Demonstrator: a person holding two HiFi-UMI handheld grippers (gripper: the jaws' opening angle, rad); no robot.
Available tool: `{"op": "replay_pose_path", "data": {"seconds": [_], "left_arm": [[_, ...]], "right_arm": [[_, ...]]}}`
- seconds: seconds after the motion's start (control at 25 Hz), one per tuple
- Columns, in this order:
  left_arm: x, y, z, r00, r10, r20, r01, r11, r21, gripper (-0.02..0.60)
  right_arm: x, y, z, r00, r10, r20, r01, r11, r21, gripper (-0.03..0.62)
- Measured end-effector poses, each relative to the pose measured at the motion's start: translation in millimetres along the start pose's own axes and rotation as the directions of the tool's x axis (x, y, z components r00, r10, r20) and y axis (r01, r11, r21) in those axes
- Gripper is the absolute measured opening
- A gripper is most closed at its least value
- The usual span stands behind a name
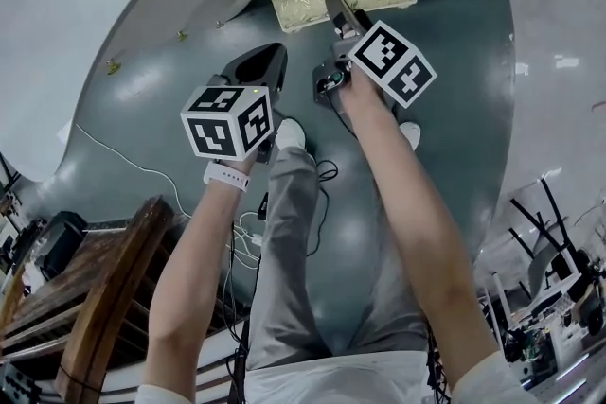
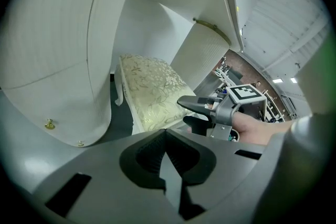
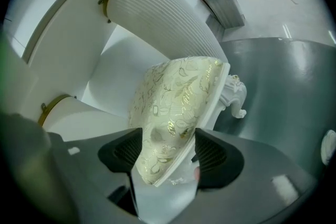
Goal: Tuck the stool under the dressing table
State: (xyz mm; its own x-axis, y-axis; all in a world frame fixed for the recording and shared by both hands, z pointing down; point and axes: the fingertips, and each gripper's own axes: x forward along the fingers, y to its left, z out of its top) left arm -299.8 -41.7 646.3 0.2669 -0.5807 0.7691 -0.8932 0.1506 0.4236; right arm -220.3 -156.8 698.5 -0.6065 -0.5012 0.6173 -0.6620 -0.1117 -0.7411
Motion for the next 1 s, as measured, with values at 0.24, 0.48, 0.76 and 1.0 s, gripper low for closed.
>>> {"op": "replay_pose_path", "data": {"seconds": [0.24,0.48,0.76,1.0], "left_arm": [[-0.7,0.0,1.5,1.000,-0.001,0.010,0.002,0.999,-0.037,0.011],[-7.3,5.6,2.9,1.000,0.007,0.017,-0.006,0.999,-0.047,0.011],[-9.5,9.5,6.7,1.000,0.011,0.022,-0.010,0.999,-0.042,0.011],[-16.6,14.7,8.4,0.999,0.015,0.028,-0.014,0.999,-0.043,0.011]], "right_arm": [[24.4,17.4,9.1,1.000,0.029,-0.008,-0.029,0.998,-0.054,0.325],[47.8,35.7,16.0,0.999,0.035,-0.017,-0.037,0.994,-0.102,0.324],[78.6,55.6,36.3,0.999,0.037,-0.004,-0.038,0.993,-0.115,0.318],[104.9,74.8,50.1,0.998,0.056,-0.002,-0.055,0.989,-0.138,0.308]]}}
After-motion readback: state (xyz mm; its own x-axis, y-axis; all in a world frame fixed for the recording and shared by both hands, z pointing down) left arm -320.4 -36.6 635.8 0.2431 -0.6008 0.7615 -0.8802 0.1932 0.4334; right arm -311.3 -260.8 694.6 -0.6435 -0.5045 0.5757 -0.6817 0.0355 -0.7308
